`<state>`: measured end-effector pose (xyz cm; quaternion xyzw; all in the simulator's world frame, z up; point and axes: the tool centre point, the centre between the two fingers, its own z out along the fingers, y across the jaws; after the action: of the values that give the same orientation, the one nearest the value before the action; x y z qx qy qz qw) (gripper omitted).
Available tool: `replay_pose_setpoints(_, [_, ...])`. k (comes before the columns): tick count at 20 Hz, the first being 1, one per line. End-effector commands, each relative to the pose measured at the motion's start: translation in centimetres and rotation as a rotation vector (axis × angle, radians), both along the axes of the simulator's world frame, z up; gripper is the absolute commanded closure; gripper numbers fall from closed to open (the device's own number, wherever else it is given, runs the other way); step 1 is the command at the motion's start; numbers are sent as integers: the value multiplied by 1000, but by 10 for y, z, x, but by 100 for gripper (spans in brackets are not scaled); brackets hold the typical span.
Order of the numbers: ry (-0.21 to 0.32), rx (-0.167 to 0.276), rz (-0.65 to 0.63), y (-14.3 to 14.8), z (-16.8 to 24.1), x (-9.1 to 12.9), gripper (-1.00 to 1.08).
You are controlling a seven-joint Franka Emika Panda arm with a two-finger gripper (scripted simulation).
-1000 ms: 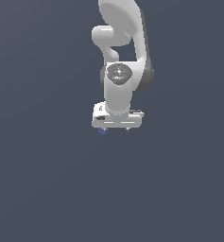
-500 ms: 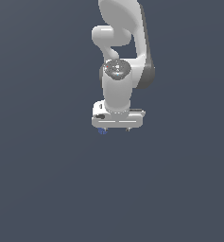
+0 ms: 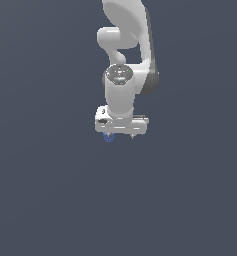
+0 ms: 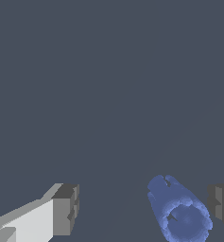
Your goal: Pick up the object and move it to a goal position.
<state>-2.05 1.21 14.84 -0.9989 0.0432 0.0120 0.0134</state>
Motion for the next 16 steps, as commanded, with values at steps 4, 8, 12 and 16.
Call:
replay_pose_setpoints(4, [-4, -9, -90, -18, -15, -21, -92])
replay_pose_setpoints(8, [-9, -18, -177, -34, -28, -42, -92])
replay_pose_setpoints(12, [-13, -24, -249, -47, -38, -61, -92])
replay_pose_setpoints(16, [-16, -29, -299, -55, -44, -75, -92])
